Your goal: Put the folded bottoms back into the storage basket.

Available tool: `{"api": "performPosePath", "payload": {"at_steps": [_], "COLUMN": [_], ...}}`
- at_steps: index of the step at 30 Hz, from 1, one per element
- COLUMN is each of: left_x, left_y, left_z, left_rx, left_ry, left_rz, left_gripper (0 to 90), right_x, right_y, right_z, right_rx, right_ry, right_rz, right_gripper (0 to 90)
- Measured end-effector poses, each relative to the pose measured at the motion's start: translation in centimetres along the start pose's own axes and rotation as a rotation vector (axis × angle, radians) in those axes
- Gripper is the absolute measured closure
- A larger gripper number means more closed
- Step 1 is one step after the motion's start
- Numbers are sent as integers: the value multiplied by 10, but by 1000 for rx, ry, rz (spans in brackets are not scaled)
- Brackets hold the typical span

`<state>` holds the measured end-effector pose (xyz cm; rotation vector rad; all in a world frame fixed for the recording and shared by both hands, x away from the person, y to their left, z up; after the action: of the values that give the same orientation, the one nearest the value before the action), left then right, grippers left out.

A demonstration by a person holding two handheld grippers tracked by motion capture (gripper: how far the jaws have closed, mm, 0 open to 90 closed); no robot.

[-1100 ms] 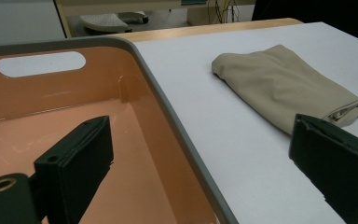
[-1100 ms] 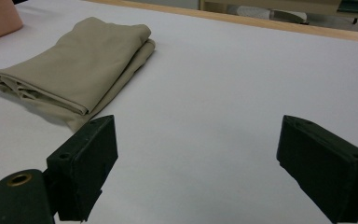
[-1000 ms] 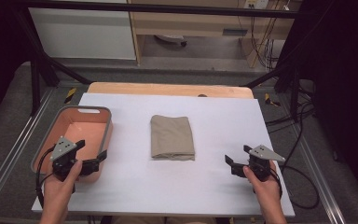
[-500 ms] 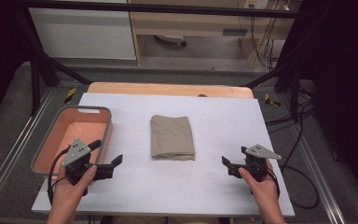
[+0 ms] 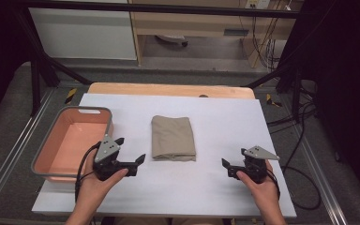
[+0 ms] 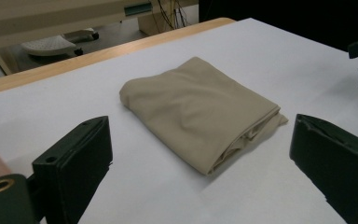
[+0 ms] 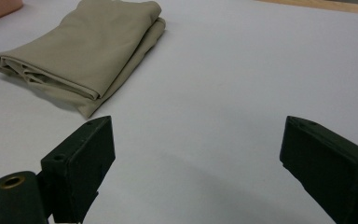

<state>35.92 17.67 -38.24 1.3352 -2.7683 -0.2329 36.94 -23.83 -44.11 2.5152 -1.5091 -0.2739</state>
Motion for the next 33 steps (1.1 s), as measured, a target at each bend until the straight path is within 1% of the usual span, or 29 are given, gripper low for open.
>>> {"api": "performPosePath", "payload": {"at_steps": [1,2,6,7,8,9,10,11,12,15,17,18,19,21,22,23,24,25,26,27,30,31,33], "left_x": [0,1,1,1,0,0,0,-1,0,3,4,8,8,11,11,12,13,13,13,14,15,15,15], "left_y": [0,-10,-31,-31,-41,-46,-46,-55,-59,-68,-70,-72,-72,-73,-73,-72,-71,-70,-70,-70,-71,-72,-73], "left_z": [0,3,6,6,8,9,9,12,14,20,22,26,26,33,33,35,40,43,43,45,47,48,50], "left_rx": [0,-17,-44,-44,-60,-69,-69,-83,-88,-113,-118,-129,-129,-138,-138,-144,-160,-162,-162,-170,-172,-180,-185], "left_ry": [0,1,-6,-6,-21,-21,-21,-22,-18,-31,-32,-44,-44,-41,-41,-40,-38,-41,-41,-31,-35,-41,-36], "left_rz": [0,8,14,14,15,20,20,25,26,30,32,45,45,59,59,62,66,66,66,69,67,61,59], "left_gripper": [65,69,72,74,78,79,81,84,89,104,109,116,118,129,137,142,150,161,172,188,229,239,266], "right_x": [0,-1,-2,-2,-2,-2,-2,-2,-3,-3,-3,-4,-4,-4,-4,-5,-5,-6,-6,-6,-7,-7,-8], "right_y": [0,0,0,0,0,0,-1,-1,-2,-2,-2,-1,-1,-2,-3,-4,-4,-4,-5,-5,-5,-5,-6], "right_z": [0,0,-1,-1,-1,0,0,0,0,1,2,3,2,2,2,2,2,2,2,2,3,2,3], "right_rx": [-2,-2,-5,-8,-10,-14,-15,-17,-19,-25,-31,-32,-31,-31,-34,-35,-37,-41,-43,-45,-48,-50,-50], "right_ry": [0,1,-6,-4,-2,-2,0,-2,-2,-2,2,1,2,1,4,2,1,-4,-4,0,1,3,1], "right_rz": [-2,-3,-3,-3,-5,-5,-6,-6,-7,-10,-14,-15,-16,-20,-22,-23,-28,-29,-32,-36,-34,-35,-36], "right_gripper": [107,109,109,109,109,109,110,111,111,111,112,111,112,111,112,114,131,146,145,145,146,146,145]}}
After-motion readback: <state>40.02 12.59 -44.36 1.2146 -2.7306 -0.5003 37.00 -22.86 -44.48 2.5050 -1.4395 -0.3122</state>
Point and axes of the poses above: each handheld gripper's, and its own axes: y roughly backward along the jaws, z roughly out of its underside, x roughly to its right, the point moved 2 cm from there along -y, roughly forward along the jaws, and after that the axes turned 15 degrees about x, right-handed, at the moved point
